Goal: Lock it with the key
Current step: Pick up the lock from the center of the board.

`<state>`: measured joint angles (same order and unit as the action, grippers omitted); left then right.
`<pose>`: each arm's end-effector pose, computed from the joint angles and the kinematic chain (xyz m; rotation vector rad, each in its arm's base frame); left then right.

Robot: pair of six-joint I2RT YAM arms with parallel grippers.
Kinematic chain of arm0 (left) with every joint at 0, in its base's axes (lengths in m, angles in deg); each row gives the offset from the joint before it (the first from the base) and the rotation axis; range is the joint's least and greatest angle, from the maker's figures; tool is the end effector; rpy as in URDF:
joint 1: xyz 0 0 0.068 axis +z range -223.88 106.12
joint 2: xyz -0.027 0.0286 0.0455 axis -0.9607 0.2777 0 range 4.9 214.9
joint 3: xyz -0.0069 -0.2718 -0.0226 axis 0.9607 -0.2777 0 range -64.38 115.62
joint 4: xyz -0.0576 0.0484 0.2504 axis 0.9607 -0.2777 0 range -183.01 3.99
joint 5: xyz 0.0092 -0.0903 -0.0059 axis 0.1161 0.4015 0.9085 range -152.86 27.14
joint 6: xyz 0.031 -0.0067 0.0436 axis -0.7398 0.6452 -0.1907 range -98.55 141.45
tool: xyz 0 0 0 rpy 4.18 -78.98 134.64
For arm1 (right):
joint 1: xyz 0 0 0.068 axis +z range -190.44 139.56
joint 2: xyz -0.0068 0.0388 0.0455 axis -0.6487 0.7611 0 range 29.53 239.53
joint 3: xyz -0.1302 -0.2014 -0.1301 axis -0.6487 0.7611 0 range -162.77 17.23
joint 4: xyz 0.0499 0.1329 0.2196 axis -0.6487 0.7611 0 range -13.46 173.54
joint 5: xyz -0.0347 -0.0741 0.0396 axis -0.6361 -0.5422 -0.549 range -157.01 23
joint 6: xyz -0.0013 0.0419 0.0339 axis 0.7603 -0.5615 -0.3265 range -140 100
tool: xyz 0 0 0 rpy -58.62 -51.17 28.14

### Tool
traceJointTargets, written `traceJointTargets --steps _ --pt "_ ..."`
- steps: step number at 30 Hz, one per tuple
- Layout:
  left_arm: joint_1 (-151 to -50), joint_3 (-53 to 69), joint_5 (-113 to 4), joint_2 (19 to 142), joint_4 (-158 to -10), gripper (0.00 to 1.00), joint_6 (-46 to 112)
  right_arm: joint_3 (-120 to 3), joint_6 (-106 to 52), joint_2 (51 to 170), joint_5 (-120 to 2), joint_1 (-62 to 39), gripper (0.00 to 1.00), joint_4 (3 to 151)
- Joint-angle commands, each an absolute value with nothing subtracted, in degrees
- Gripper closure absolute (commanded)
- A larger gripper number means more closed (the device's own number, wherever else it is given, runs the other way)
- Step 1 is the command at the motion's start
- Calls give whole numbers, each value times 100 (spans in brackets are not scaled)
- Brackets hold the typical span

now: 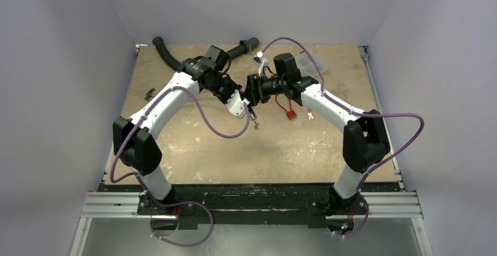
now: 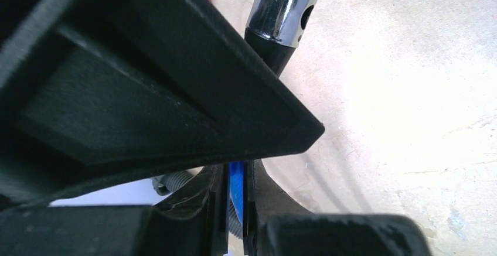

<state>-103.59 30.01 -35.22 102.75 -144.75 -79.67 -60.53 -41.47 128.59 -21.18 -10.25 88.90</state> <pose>0.2987 -0.1896 0.3269 2.3101 0.8914 -0.1368 0.3277 0.2201 0.2863 -0.6699 2.1756 1.3627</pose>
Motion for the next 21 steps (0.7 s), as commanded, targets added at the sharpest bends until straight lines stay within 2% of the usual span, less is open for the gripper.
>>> traceJointTargets --steps 1,8,13,16,18,21 --pt "-10440 3036 -3225 9919 -14229 100 -7965 -6111 -4345 12810 -1984 -1031 39 8576" --pt "-10514 2986 -3224 9844 -14222 100 -8094 -6091 -4508 12875 -2083 -1035 68 8533" --pt "-10524 2975 -3251 9816 -14267 100 -8125 -6086 -4477 12884 -2129 -1040 100 8609" --pt "-10519 2944 -3296 9815 -14133 100 -7573 -6088 -4387 12828 -2279 -1060 100 8692" --pt "-10495 2965 -3339 9801 -13819 76 -6643 -6074 -4292 12755 -2467 -1101 100 8726" --pt "-9931 3019 -2985 9796 -13426 53 -5303 -6032 -4162 12622 -2747 -1203 100 8744"
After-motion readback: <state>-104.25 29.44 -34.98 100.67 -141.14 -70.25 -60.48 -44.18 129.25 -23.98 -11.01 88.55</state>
